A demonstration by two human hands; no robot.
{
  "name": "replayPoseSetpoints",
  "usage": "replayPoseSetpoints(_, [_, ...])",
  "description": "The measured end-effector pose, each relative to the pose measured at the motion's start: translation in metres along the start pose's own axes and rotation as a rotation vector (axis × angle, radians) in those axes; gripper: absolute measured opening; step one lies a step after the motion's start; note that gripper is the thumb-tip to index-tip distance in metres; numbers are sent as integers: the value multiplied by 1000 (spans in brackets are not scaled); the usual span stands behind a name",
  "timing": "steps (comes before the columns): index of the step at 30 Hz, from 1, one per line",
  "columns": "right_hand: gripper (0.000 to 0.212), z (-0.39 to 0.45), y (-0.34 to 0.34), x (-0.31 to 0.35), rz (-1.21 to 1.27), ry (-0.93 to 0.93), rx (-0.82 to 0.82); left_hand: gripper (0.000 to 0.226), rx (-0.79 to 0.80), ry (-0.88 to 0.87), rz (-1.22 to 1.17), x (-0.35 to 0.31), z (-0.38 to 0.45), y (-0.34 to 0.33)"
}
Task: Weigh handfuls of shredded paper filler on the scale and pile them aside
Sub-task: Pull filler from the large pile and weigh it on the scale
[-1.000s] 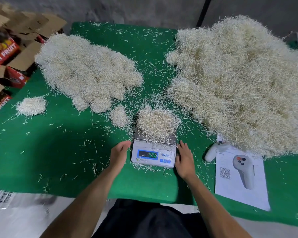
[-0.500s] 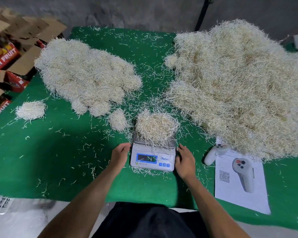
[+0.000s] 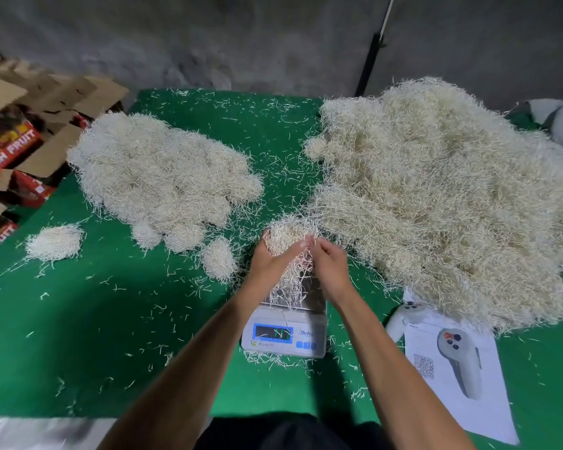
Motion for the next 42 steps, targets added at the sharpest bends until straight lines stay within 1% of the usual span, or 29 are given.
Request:
replayPoseSetpoints(2, [37, 16, 7, 15, -44, -13, 33, 145, 8, 58, -100, -11, 8, 7])
replayPoseSetpoints(4, [43, 40, 19, 25, -28, -61, 2, 142, 58, 82, -231, -19, 16, 11])
replayPoseSetpoints(7, [58, 79, 34, 41, 61, -125, -28, 136, 108, 80, -291, -36, 31, 11])
replayPoseSetpoints(9, [50, 99, 36, 56, 117, -186, -43, 123, 76, 68, -349, -55, 42, 7])
replayPoseSetpoints(11, [27, 121, 42, 70, 239, -252, -119, 114, 75, 58, -392, -74, 50, 4])
replayPoseSetpoints(12, [19, 133, 51, 76, 326, -274, -173, 114, 87, 51, -395, -80, 54, 3])
replayPoseSetpoints(14, [27, 155, 77, 88, 489, -297, -279, 118, 102, 35, -401, -80, 58, 7])
replayPoseSetpoints(15, [31, 167, 93, 92, 514, -288, -317, 113, 82, 38, -382, -79, 58, 13])
replayPoseSetpoints(16, [35, 179, 108, 97, 518, -266, -339, 95, 74, -6, -347, -78, 60, 21])
replayPoseSetpoints(17, [39, 189, 121, 100, 501, -238, -352, 64, 61, -37, -347, -75, 63, 28])
replayPoseSetpoints(18, [41, 199, 134, 102, 475, -218, -373, 48, 56, -51, -342, -74, 66, 33])
replayPoseSetpoints(19, [41, 207, 147, 103, 425, -216, -414, 45, 49, -60, -308, -76, 68, 37])
replayPoseSetpoints(20, [41, 213, 159, 103, 374, -209, -460, 35, 21, -68, -286, -76, 69, 43])
replayPoseSetpoints(21, [41, 218, 170, 102, 315, -190, -489, 18, -18, -104, -289, -80, 69, 51])
replayPoseSetpoints(22, [41, 223, 180, 98, 238, -182, -515, 12, -50, -131, -310, -82, 71, 56])
replayPoseSetpoints(24, [36, 231, 191, 92, 23, -177, -495, 20, -48, -168, -322, -87, 79, 59])
replayPoseSetpoints(25, [32, 234, 187, 91, -112, -170, -427, 17, -41, -172, -305, -89, 82, 59])
replayPoseSetpoints(26, [29, 234, 178, 89, -326, -174, -332, 13, -46, -168, -286, -89, 85, 59])
replayPoseSetpoints(28, [24, 225, 156, 93, -929, -149, -167, 14, -27, -205, -218, -91, 93, 55])
replayPoseSetpoints(29, [23, 220, 144, 100, -1199, -81, -161, 19, 10, -232, -187, -96, 95, 51])
replayPoseSetpoints(30, [24, 214, 129, 108, -1361, 23, -183, 23, 32, -261, -75, -104, 93, 46])
replayPoseSetpoints(31, [29, 208, 110, 115, -1415, 166, -198, 24, 67, -257, -29, -111, 93, 40])
replayPoseSetpoints(32, [35, 203, 87, 121, -1366, 313, -146, 26, 83, -273, -14, -118, 93, 37])
replayPoseSetpoints(33, [42, 197, 63, 122, -1264, 411, -21, 26, 103, -305, -10, -125, 91, 34])
replayPoseSetpoints(35, [54, 185, 20, 115, -1085, 429, 258, 20, 130, -368, 25, -140, 85, 31])
replayPoseSetpoints(36, [49, 180, 7, 110, -1044, 408, 343, 22, 102, -409, 67, -149, 81, 33])
replayPoseSetpoints(38, [16, 177, 6, 104, -897, 353, 353, 27, 138, -374, -38, -151, 83, 42])
replayPoseSetpoints(40, [22, 178, 21, 100, -563, 241, 307, 25, 119, -272, -168, -140, 81, 56])
replayPoseSetpoints(42, [23, 176, 30, 94, -226, 59, 340, 28, 95, -184, -259, -123, 75, 59])
Point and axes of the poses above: each hand's wrist, its own z-axis towards the middle knuckle, its own y-axis out of the back of the hand, x = y × z, the point moved 5 cm from there along z, towards the middle knuckle
